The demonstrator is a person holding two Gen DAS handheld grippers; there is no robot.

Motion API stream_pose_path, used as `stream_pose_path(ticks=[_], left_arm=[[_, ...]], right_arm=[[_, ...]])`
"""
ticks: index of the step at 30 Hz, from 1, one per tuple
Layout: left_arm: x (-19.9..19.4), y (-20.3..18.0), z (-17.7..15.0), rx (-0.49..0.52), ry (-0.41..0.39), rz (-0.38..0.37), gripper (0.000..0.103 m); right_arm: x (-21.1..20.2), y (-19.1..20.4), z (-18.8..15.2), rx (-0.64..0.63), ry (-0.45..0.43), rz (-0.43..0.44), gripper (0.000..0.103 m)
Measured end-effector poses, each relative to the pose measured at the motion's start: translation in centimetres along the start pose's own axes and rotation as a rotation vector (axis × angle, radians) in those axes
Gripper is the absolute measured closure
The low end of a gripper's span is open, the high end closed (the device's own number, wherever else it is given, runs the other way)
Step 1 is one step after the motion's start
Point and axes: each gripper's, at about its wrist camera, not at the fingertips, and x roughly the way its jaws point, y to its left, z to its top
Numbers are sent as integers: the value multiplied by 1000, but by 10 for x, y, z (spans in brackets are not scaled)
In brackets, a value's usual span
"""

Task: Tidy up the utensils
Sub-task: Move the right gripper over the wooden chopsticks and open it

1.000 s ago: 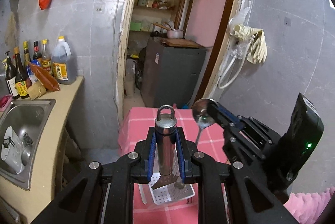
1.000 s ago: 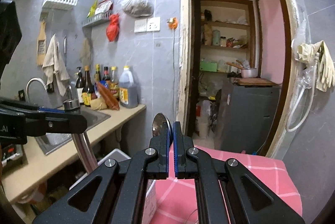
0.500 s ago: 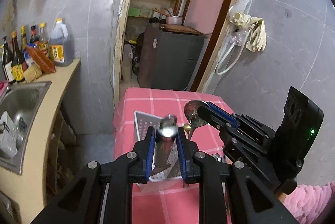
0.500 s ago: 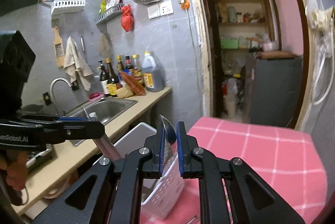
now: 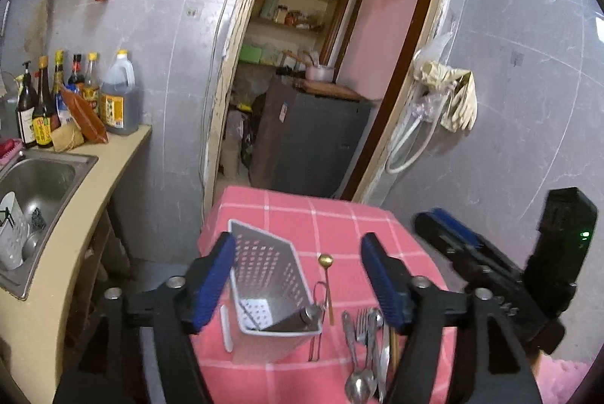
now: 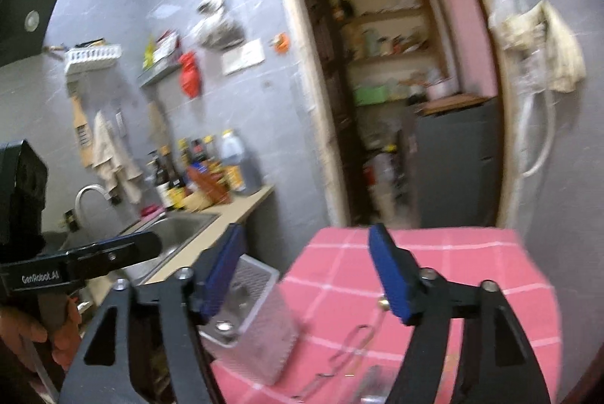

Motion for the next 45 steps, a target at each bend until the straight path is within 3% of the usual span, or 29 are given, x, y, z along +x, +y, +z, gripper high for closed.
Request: stream_pose_path(ticks=[4,5,7,14,21,29,41,44,45], left_arm=[[1,-24,-6,38,-67,7,13],[1,-31,-8,51,-85,16,6],[1,-44,-14,77,-124,29,2],[13,-86,-38,163,-165,-2,1],[35,-108,-64,186,-123,-13,1],[60,-122,-87,206,-56,5,1],[108,-123,-114,213,78,-4,1],[123,-117,-122,190,121,-9,1],[127,-116,-125,184,134,-12,1]], right_arm=[[-29,-18,5,-23,-48,-108,9],[-36,-22,5,-28,-57,-132,7],[-49,-29,7,-35,-66,-165,2],[-78,-56,-5,-55,-66,-270,1],[-88,-90,-26,-33,-19,-303,1],[-75,-127,-52,1,73,-298,1],[-22,-184,-100,164,261,-175,2],[-7,-189,-114,192,295,-141,8],[0,-191,-119,202,312,-125,15]])
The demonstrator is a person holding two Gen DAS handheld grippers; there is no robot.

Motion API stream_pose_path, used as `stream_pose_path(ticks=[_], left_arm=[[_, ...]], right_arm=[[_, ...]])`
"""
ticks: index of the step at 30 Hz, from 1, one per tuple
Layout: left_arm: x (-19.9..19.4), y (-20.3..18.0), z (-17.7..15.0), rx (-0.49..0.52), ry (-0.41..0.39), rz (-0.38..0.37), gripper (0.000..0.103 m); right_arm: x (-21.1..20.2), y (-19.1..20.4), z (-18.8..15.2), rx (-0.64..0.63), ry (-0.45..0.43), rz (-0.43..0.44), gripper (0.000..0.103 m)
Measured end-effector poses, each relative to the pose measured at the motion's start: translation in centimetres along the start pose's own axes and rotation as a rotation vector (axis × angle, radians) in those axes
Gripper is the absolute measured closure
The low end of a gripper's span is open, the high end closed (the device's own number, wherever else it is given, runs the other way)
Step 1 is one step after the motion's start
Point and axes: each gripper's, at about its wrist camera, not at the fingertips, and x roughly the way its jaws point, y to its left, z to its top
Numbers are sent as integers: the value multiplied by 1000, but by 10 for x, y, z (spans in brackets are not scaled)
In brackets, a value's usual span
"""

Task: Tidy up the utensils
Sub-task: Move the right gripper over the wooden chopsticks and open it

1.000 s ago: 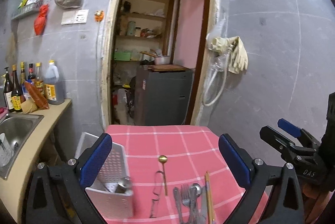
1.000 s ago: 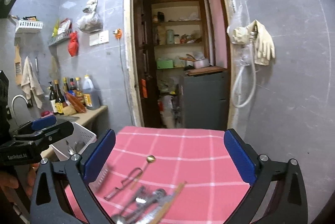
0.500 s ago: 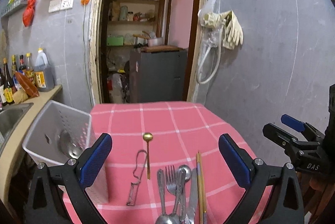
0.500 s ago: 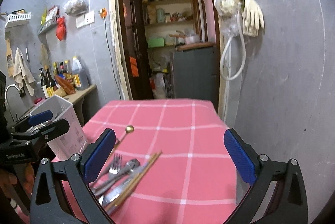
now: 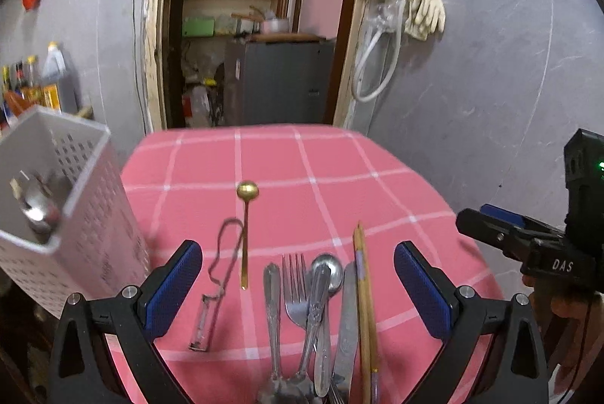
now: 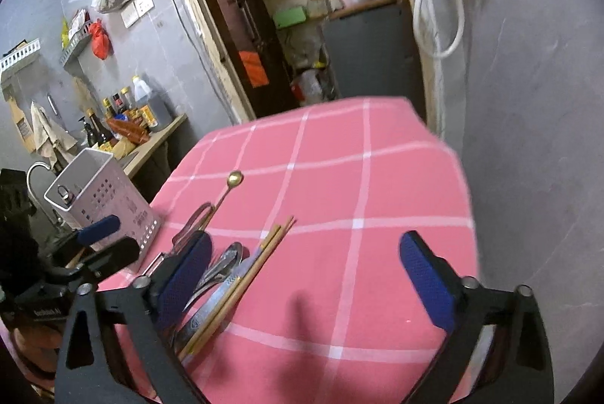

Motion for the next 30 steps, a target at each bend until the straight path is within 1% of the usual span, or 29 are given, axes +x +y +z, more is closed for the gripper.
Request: stream_pose_path(ticks=[1,2,4,5,6,7,9,10,12,15,19,21,22,24,25,27,29,30], left_arm=[[6,1,-3,-3,13,-6,1],[9,2,-4,-5,18,-12,2],[18,5,-6,-20,37,-35,8],[23,7,-7,-30,50,-44,13],[27,9,-7,-37,62,-49,17],[33,11,-8,-45,77,-56,19],[43,15,-10,-63,108,-71,29],[45,17,-11,-71,119,-77,31],[54,22,-13,-101,152,-104,40],[66,26,-13,-130,182,-134,49],[81,32,-13,-167,218,-174,57],[87,33,-12,-170,230,-185,64],[89,33,-12,-170,235,-192,66],[91,33,-12,-169,244,-201,74],[92,33,-12,-167,247,-203,76],[93,32,-12,-163,259,-203,86],[91,33,-13,-164,259,-199,86],[90,33,-13,-165,259,-200,86]], right_arm=[[9,-1,-2,7,22,16,23],[15,-2,-4,11,36,25,26],[31,-2,-8,19,76,53,34],[38,-1,-10,18,93,62,36],[44,-1,-11,15,108,69,41],[49,1,-14,12,121,75,44],[58,4,-16,6,144,88,47],[61,5,-16,1,152,90,47],[68,11,-15,-7,161,94,48],[77,16,-11,-24,167,84,50],[87,15,-4,-33,188,67,58],[92,19,-1,-39,203,58,58],[93,19,-1,-41,208,51,58],[97,25,-1,-53,218,35,58],[98,26,-1,-58,223,23,58],[102,34,-2,-77,235,-13,58],[105,42,-2,-97,241,-54,58],[105,44,-2,-108,243,-72,60]])
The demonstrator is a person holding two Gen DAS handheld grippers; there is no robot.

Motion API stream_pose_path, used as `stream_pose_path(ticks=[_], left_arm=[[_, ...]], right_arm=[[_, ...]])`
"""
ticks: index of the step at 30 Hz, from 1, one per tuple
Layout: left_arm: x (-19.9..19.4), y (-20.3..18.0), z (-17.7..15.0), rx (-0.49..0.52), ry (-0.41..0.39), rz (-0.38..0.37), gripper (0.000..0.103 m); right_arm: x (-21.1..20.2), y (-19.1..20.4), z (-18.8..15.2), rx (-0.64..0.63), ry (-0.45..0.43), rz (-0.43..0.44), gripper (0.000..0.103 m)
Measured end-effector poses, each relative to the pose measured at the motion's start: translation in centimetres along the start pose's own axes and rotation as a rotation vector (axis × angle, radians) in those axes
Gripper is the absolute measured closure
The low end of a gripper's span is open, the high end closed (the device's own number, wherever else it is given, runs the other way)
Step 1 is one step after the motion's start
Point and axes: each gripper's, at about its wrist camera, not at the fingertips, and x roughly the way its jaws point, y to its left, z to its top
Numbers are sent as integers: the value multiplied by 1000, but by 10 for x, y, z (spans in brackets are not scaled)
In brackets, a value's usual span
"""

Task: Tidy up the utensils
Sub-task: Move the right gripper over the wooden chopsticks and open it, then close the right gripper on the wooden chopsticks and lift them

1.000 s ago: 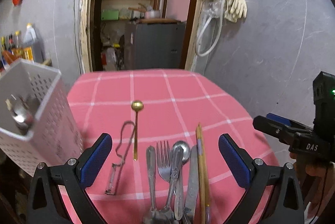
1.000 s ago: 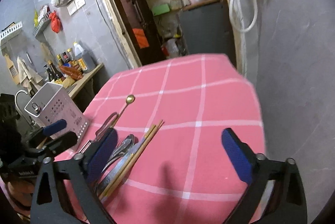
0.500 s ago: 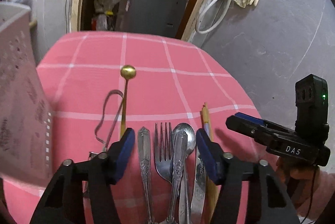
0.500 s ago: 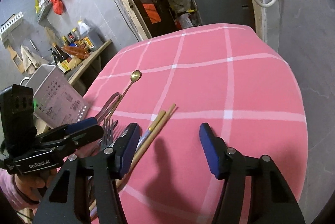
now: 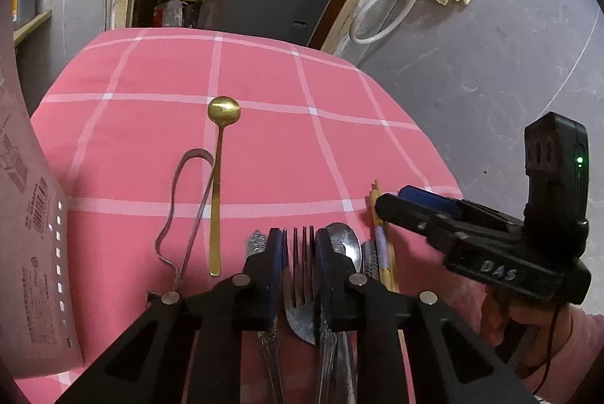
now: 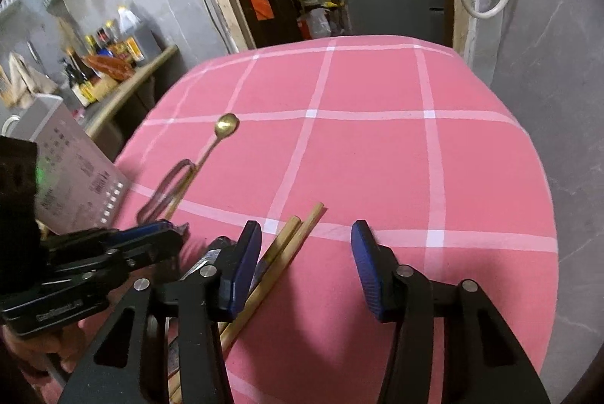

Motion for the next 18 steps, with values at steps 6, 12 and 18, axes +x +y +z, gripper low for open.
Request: stream_pose_path(ticks=[6,12,18], left_arm=[[-4,-2,1,6,7,17,93],[-7,0,0,-10,11,20,94],[-11,-4,3,-13,29,12,96]], right_arm=[[-4,15,0,-47,48,-105,65],[-13,22,-4,-31,89,-163,72],[-34,18,-18,37,125,-135,82]])
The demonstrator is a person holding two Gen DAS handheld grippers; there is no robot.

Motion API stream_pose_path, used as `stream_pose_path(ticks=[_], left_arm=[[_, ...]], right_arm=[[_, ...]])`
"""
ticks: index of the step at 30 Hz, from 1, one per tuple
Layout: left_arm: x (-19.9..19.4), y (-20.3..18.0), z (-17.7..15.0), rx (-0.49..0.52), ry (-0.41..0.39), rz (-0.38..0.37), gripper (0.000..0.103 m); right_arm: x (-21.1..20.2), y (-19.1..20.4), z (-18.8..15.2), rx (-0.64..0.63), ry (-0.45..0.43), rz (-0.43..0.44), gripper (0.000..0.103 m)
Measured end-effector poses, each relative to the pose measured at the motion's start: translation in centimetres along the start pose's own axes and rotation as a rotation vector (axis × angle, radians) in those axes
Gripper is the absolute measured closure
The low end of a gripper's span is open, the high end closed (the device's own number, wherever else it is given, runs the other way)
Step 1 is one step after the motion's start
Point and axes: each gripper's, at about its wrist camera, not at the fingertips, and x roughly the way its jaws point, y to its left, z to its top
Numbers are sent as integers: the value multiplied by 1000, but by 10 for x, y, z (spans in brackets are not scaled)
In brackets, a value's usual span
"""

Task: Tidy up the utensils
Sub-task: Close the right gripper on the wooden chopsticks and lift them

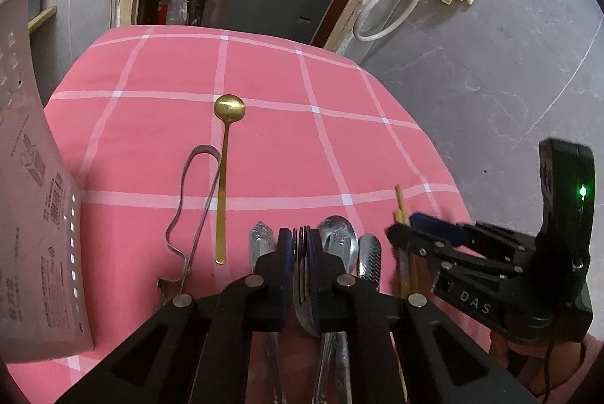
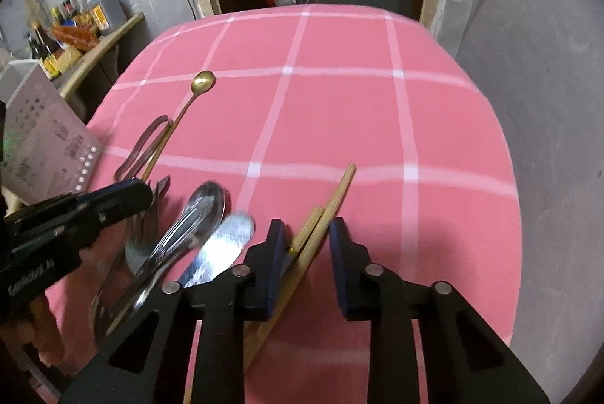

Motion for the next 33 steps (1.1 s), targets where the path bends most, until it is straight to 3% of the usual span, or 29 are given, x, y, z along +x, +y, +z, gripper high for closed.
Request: stream_pose_path(ticks=[6,11,13,23,30,33], left_arm=[[-5,-10,-3,34,27,-14,99],[-11,-8,-5,26,46,-18,100],[-14,-8,-5,23,46,-18,100],[-37,-16,-11,50,35,-27,100],[-46,-18,-20,60,52,-41,100],[-49,-16,-23,61,57,-38,100]], right_arm=[[4,-27,7,137,46,99,83],[6,-21,10,132,88,67,83],[5,-16,10,111,93,49,90],[-14,-35,-19,242,98,216,97],[-31,-31,-34,240,148,203,96],[-29,-24,-53,177,176,163,86]])
